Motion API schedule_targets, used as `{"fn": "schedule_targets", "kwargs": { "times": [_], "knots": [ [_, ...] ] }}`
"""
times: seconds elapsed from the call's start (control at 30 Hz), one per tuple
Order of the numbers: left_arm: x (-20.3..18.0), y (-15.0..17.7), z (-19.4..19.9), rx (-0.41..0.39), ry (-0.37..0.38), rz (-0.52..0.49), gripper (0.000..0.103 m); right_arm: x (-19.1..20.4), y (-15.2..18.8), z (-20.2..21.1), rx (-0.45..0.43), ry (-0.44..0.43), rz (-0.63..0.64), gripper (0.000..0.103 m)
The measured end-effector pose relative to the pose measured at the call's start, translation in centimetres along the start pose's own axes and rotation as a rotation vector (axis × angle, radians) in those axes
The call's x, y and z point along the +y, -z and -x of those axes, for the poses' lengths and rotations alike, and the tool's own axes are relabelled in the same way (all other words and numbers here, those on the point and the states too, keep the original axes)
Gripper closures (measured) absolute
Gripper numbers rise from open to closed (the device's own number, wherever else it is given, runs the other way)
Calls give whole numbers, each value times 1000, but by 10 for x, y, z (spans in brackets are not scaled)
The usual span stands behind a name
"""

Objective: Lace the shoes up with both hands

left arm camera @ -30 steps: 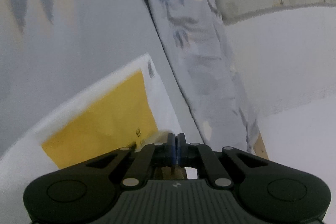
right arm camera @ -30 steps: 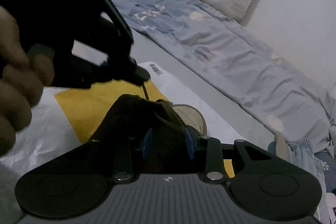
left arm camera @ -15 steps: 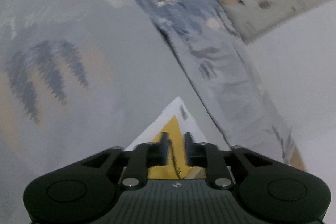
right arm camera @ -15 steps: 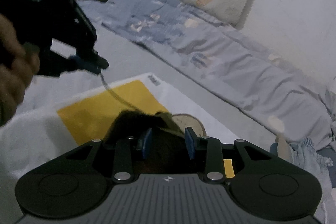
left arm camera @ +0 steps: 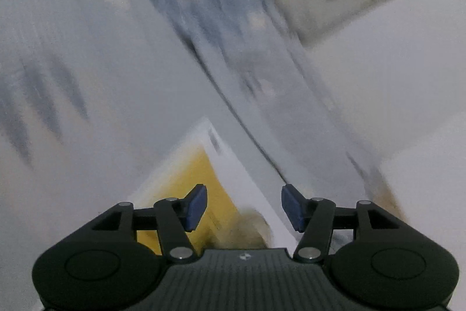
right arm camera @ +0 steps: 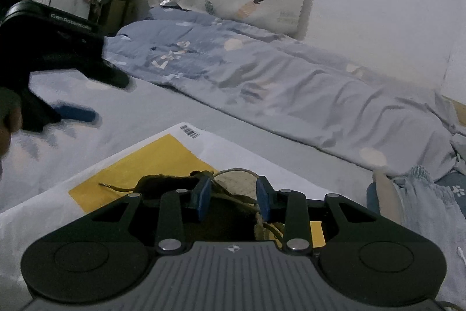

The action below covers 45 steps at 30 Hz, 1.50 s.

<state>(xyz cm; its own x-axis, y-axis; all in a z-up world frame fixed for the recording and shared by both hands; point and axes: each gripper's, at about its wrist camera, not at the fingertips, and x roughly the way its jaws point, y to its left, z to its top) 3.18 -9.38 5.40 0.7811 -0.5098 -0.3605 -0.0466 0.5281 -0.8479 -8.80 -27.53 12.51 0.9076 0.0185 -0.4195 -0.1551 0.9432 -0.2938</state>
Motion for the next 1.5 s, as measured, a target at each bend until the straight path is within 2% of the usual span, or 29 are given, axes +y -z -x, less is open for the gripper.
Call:
{"fn": "schedule_targets", "kwargs": {
  "times": [0.07,0.1,0.17,0.27,0.4,0.53,0.57,0.63,0.77,0.83,0.93,1.03,1.13,1.37,1.5],
  "knots": [
    [6,9,-14,107,69,86,48,-1,-1,-1,-3,0,0,69],
    [9,12,-17,130,81,121,48,-1,-1,-1,-4,-1,0,69],
    [15,17,-25,171,102,189,48,-3,-1,-1,-6,3,-6,69],
    [20,20,-33,180,98,241,48,-3,-1,-2,-3,5,-10,69],
    [26,24,-41,134,68,274,50,-4,-1,-1,-3,5,-14,69],
    [32,33,-47,132,45,302,52,-5,0,1,6,2,-13,69],
    [33,35,-48,136,42,306,55,-6,1,1,8,2,-15,69],
    [31,38,-52,142,27,297,70,-9,3,2,14,1,-15,69],
    [31,40,-52,116,13,284,77,-12,6,3,29,-2,-20,69],
    [30,40,-51,101,-1,277,90,-12,7,3,34,-1,-17,69],
    [28,41,-49,80,-10,256,103,-11,7,4,39,5,-12,69],
    [23,40,-46,57,-9,218,103,-13,9,2,53,20,-5,70],
    [20,39,-47,44,-12,198,103,-15,11,-2,74,33,-13,83],
    [23,27,-40,0,-21,203,103,-18,12,-3,91,33,-26,93],
    [28,16,-32,-42,-43,209,103,-18,11,-2,93,36,-28,93]
  ]
}}
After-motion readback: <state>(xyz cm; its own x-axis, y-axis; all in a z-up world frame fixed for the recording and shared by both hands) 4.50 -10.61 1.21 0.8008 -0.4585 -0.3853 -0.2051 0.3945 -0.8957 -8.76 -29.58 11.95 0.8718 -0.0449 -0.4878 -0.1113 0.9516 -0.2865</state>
